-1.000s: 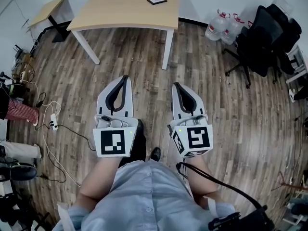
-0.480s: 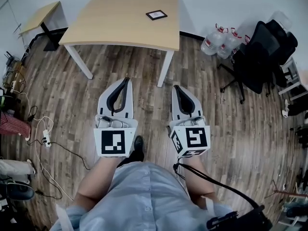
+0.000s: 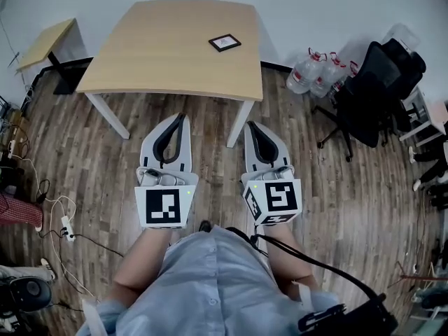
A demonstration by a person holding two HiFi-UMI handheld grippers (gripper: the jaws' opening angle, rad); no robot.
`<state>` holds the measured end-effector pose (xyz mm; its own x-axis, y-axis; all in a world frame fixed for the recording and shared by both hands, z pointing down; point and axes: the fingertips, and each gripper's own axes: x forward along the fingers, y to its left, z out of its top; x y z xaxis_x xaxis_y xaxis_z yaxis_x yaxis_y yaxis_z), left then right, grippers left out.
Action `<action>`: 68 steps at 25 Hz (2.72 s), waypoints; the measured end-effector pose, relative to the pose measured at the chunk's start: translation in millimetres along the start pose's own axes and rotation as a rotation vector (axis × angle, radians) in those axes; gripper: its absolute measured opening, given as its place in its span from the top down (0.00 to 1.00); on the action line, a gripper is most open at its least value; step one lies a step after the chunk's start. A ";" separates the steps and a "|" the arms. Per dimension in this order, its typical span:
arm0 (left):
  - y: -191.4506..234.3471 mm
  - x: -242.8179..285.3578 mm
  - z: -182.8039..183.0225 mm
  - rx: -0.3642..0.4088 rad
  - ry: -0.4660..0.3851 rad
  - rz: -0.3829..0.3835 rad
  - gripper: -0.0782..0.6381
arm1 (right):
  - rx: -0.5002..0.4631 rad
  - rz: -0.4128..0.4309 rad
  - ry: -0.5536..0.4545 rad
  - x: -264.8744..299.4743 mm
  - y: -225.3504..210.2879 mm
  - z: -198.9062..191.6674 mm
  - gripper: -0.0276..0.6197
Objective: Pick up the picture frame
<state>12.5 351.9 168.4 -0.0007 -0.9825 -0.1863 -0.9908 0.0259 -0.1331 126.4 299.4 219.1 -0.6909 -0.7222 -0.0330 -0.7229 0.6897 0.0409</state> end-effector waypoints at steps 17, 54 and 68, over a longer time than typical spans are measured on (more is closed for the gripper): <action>23.3 130.9 -75.3 -0.017 0.105 -0.058 0.89 | 0.047 -0.053 0.073 116.7 -70.1 -49.0 0.96; 143.3 477.1 -230.8 -0.048 0.269 -0.228 0.89 | 0.080 -0.167 0.212 451.7 -219.0 -114.4 0.96; 141.1 527.7 -313.5 -0.092 0.423 -0.343 0.89 | 0.171 -0.223 0.379 501.0 -229.2 -193.3 0.96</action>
<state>-170.2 -220.8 356.5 0.2885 -0.9208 0.2626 -0.9516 -0.3060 -0.0277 -52.8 -230.6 386.2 -0.4905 -0.8000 0.3455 -0.8662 0.4912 -0.0922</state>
